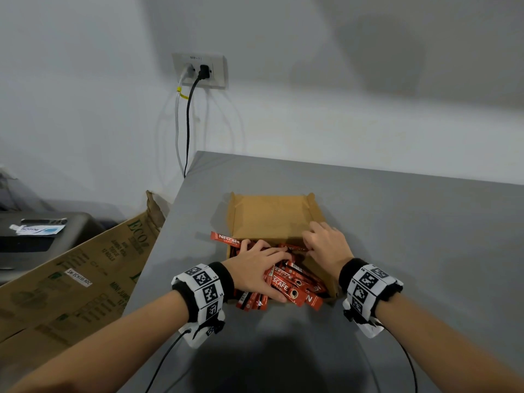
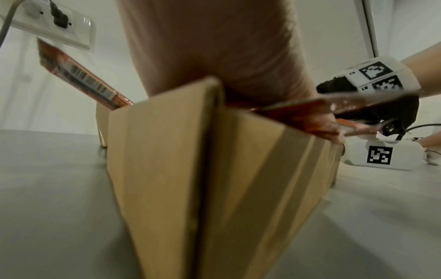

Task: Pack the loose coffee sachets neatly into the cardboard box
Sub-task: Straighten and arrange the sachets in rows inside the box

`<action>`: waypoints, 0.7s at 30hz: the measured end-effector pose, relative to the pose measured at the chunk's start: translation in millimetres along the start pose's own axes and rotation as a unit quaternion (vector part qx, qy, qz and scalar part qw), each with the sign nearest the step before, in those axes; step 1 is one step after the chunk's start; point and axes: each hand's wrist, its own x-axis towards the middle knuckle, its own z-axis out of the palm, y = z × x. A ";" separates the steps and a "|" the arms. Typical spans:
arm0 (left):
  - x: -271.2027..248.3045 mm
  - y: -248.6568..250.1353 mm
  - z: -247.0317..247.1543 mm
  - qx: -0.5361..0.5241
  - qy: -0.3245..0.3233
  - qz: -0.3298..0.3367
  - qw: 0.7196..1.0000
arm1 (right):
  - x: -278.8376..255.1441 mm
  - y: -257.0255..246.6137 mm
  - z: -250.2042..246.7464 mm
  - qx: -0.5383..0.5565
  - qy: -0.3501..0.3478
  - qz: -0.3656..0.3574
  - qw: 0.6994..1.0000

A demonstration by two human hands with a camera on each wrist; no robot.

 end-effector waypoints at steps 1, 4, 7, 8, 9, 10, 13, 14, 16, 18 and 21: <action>0.4 0.3 -0.7 0.002 -0.004 0.000 1.000 | -0.6 2.4 1.1 0.009 0.004 0.019 1.000; 0.6 0.8 -1.2 0.006 -0.011 -0.004 1.000 | -1.5 9.2 6.0 0.048 0.012 0.065 0.997; 1.2 1.1 -1.0 0.004 -0.015 -0.005 1.000 | -3.5 12.1 7.6 0.103 0.041 0.083 0.990; 0.9 1.2 -1.2 0.004 -0.017 -0.006 1.000 | -3.4 13.0 7.9 0.120 0.042 0.078 0.989; 0.9 1.3 -1.6 0.005 -0.019 -0.007 1.000 | -3.4 14.0 7.7 0.132 0.037 0.069 0.988; 1.2 1.3 -1.9 0.006 -0.021 -0.009 1.000 | -2.8 15.4 7.8 0.146 0.033 0.060 0.987; 1.5 2.0 -2.9 0.008 -0.032 -0.014 0.999 | -2.4 19.1 9.2 0.199 0.055 0.057 0.977; 1.5 2.3 -3.2 0.008 -0.034 -0.015 0.999 | -2.2 20.1 10.3 0.215 0.065 0.058 0.973; 1.5 2.4 -3.3 0.008 -0.034 -0.015 0.999 | -0.4 20.6 11.1 0.230 0.075 0.061 0.968; 1.5 2.4 -3.0 0.007 -0.032 -0.014 0.999 | 1.8 20.4 10.9 0.229 0.075 0.065 0.968; 1.6 1.9 -2.8 0.001 -0.031 -0.013 0.999 | 3.5 20.7 9.7 0.220 0.064 0.060 0.971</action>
